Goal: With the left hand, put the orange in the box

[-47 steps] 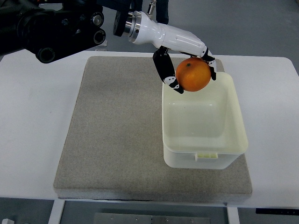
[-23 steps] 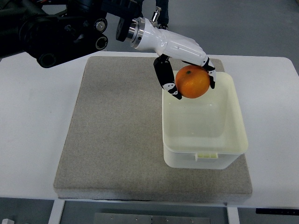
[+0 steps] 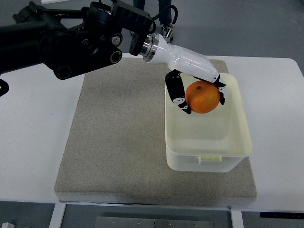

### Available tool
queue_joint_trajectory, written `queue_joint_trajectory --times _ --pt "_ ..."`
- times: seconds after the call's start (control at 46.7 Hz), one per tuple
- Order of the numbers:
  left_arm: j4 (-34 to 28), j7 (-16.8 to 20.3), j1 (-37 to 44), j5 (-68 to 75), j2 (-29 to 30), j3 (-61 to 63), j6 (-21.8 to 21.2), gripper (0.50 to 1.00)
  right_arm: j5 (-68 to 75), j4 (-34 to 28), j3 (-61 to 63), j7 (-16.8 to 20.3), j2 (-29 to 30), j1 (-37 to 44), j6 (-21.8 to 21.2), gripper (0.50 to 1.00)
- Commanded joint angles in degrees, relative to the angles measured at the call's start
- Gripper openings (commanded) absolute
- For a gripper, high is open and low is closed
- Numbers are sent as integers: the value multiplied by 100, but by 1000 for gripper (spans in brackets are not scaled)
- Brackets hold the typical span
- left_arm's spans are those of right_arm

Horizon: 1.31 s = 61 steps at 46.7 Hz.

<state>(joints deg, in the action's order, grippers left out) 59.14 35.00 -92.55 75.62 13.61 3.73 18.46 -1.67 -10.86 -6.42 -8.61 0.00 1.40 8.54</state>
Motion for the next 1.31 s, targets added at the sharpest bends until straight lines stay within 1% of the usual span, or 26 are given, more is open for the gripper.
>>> queue_joint_trajectory --times 0.0,0.043,0.064,0.086,0.107,0.171,0.214,0.235,0.321,0.92,1.284 --pt "1 0 9 -12 1 -4 26 546 0 -4 0 0 0 0 7 932" --pt "1 0 18 -12 1 5 61 600 0 -4 0 0 0 0 -2 932" --pt "1 0 18 -12 10 5 61 642 0 -4 0 0 0 0 -2 932" --pt "1 0 27 -12 10 5 53 700 0 4 0 0 0 0 -2 932" --pt "1 0 44 -12 10 5 61 743 0 5 0 0 0 0 -2 932" --pt "1 0 114 5 10 5 61 790 0 -4 0 0 0 0 7 932" --pt "1 0 132 -3 10 5 61 893 0 -4 0 0 0 0 7 932" --pt "1 0 141 -12 10 5 61 925 0 4 0 0 0 0 7 932" --pt "10 0 141 -12 10 22 79 962 0 -4 0 0 0 0 -2 932" --pt "-16 0 132 76 27 31 79 964 0 5 0 0 0 0 7 932" --pt "-455 0 62 93 133 -4 53 964 0 4 0 0 0 0 7 932"
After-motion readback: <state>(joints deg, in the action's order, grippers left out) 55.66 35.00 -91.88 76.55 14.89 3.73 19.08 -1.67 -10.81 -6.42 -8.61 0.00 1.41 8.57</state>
